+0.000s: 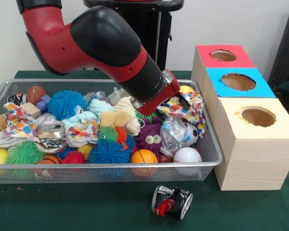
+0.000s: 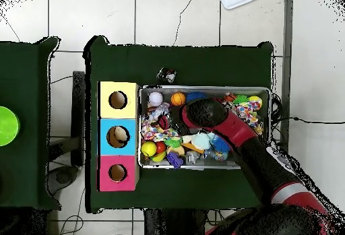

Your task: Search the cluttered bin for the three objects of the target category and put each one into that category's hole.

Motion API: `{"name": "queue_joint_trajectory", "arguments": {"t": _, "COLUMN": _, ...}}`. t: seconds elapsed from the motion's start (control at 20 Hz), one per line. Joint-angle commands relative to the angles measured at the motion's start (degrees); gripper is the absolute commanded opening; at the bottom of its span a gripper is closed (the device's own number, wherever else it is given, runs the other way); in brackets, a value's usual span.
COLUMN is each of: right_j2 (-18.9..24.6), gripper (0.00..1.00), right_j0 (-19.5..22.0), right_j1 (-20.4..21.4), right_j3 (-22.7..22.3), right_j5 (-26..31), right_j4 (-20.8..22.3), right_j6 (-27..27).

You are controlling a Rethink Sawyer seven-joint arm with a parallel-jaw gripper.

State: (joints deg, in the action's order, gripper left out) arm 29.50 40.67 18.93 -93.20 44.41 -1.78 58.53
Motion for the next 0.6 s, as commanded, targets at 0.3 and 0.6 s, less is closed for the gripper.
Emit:
{"name": "queue_joint_trajectory", "arguments": {"t": 0.3, "right_j2": -0.22, "gripper": 1.00, "right_j0": -1.04, "right_j1": -5.78, "right_j3": 12.75, "right_j5": 0.08, "right_j4": 0.37, "right_j6": 3.65}}
{"name": "queue_joint_trajectory", "arguments": {"t": 0.6, "right_j2": -0.56, "gripper": 1.00, "right_j0": -1.48, "right_j1": -6.75, "right_j3": 15.12, "right_j5": -0.89, "right_j4": 0.80, "right_j6": 4.19}}
